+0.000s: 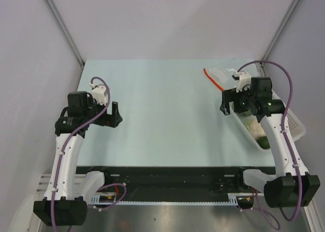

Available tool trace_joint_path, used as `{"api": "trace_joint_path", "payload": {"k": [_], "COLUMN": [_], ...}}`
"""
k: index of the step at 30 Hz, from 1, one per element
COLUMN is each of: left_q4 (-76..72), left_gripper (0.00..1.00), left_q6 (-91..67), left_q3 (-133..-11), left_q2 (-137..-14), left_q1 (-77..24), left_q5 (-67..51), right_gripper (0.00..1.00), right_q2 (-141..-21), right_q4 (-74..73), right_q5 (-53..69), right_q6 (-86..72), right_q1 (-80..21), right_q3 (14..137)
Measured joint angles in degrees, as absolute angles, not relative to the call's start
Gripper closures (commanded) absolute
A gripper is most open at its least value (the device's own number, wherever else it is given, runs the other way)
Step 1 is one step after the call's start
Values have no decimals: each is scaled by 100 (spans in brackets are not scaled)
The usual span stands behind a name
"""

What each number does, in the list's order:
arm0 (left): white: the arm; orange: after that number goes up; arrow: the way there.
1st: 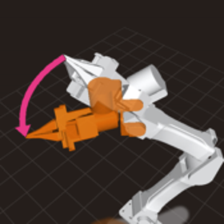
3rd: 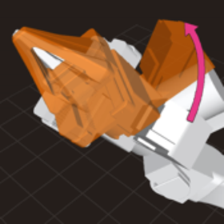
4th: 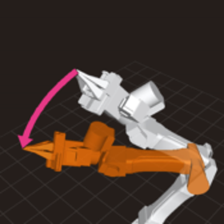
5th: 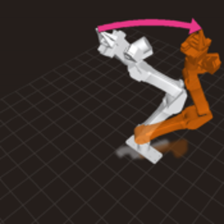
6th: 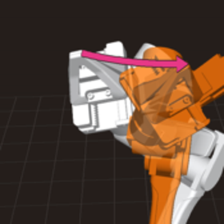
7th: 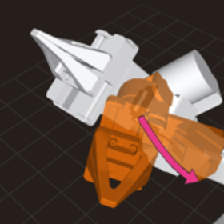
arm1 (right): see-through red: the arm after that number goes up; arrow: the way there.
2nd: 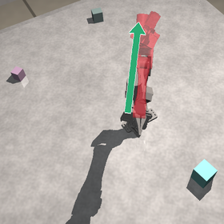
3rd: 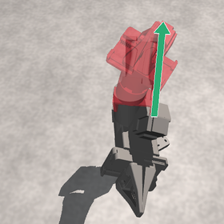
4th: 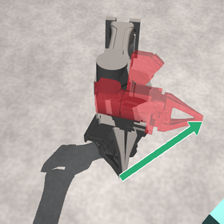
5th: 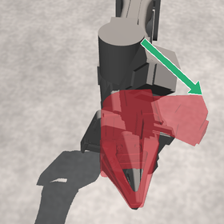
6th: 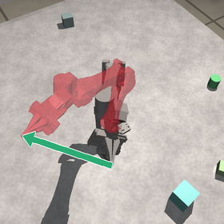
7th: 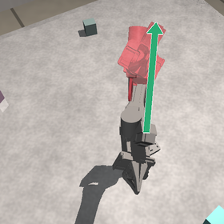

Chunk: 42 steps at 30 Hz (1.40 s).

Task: Place the food in the zip-top bag and seal the zipper
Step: Pick up the zipper food storage bag at the center of the board.

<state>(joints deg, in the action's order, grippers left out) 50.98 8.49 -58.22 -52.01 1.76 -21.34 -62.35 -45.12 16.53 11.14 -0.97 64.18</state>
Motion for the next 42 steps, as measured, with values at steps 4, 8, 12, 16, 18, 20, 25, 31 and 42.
{"api": "trace_joint_path", "payload": {"k": [4, 8, 12, 16, 18, 20, 25, 31, 42], "left_q4": [5013, 4831, 4735, 4694, 4687, 4700, 4700, 4676, 4633], "left_gripper": [0, 0, 0, 0, 0, 0, 0, 0, 0], "left_q6": [725, 539, 447, 401, 386, 379, 318, 281, 196], "left_q3": [-5898, -5951, -5953, -5953, -5955, -5970, -5981, -5981, -6047], "left_q2": [-5251, -5256, -5245, -5218, -5218, -5258, -5376, -5417, -5629], "left_q1": [172, 172, 172, 172, 172, 172, 172, 172, 172], "left_q5": [-2012, -1715, -1664, -1682, -1688, -1691, -1691, -1688, -1667], "right_gripper": [0, 0, 0, 0, 6, 17, 35, 41, 49], "right_q2": [-6731, -7210, -7756, -8536, -9043, -9559, -10648, -11542, -12768], "right_q4": [-4464, -4366, -4331, -4281, -4287, -4261, -4230, -4029, -3236], "right_q5": [1514, 1216, 849, 471, 272, 25, -598, -1323, -2615], "right_q6": [1291, 1455, 1632, 1892, 2049, 2215, 2585, 2967, 3568], "right_q1": [-419, -792, -1256, -1603, -1684, -1693, -1688, -1719, -1754], "right_q3": [6820, 7286, 7819, 8420, 8718, 8980, 9459, 9784, 10162]}}
